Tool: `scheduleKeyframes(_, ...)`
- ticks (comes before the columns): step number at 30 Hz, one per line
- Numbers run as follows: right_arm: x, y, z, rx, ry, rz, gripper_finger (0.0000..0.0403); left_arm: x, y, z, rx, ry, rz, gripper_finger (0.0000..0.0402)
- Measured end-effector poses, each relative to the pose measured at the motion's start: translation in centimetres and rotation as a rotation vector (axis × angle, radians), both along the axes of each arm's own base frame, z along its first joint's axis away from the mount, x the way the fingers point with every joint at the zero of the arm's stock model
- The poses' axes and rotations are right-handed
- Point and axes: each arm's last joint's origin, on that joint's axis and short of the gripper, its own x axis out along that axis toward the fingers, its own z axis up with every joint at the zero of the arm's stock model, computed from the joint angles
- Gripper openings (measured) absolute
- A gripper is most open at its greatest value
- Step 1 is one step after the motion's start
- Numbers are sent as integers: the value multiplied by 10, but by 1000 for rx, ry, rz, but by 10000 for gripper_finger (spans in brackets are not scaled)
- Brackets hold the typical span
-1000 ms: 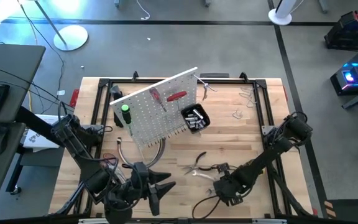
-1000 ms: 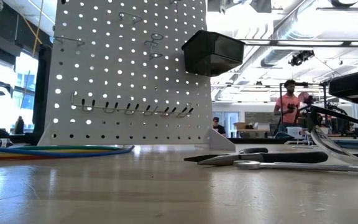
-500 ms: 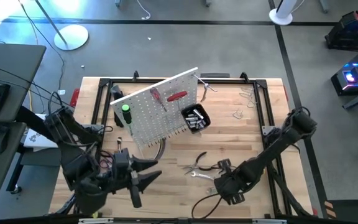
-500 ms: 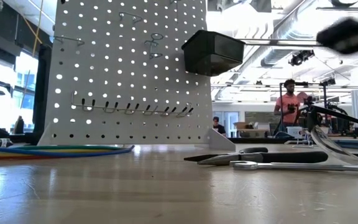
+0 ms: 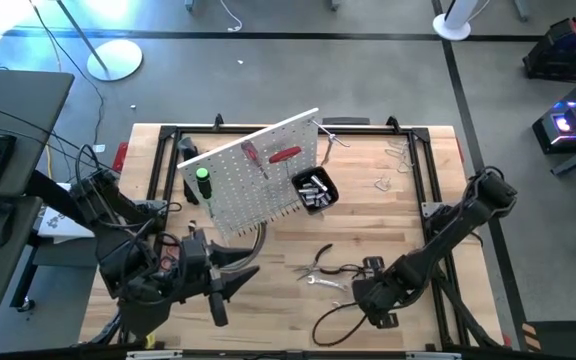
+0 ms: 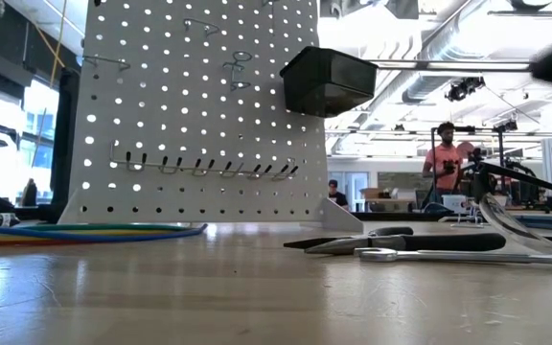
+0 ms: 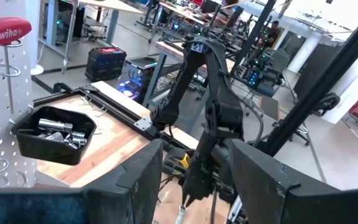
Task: Hang tools onto peg board
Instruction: Hang the wrench on the peg board
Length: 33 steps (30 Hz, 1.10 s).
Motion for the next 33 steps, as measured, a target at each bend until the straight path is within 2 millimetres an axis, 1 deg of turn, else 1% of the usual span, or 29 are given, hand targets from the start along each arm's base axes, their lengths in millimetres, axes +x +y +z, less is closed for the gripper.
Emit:
scheduleKeyframes(7,-27,-7,-44,49,157,-90,138,2,2,0,-12,0,-4,179)
scheduleKeyframes(9,-31,-9,-52,45,166,-89,159,2,1,0,-15,0,-5,179)
scheduleKeyframes(11,-34,-14,-57,8,159,-120,169,2,1,0,-19,-2,-4,179)
scheduleKeyframes(13,-31,-18,-59,-2,151,-144,173,2,1,0,-21,-2,-5,179)
scheduleKeyframes(18,-27,-19,-54,54,126,-133,174,3,3,0,-30,-6,1,179)
scheduleKeyframes(23,-28,-19,-42,110,96,-134,171,3,2,0,-22,-2,-1,179)
scheduleKeyframes(26,-26,-17,-40,123,66,-138,165,4,3,-1,-16,2,2,179)
scheduleKeyframes(28,-25,-18,-43,123,66,-144,161,5,4,-1,-11,7,6,179)
scheduleKeyframes(31,-25,-18,-53,98,91,-167,156,5,5,-2,-11,9,7,179)
scheduleKeyframes(33,-23,-18,-56,87,76,-179,154,5,5,-2,-13,10,10,179)
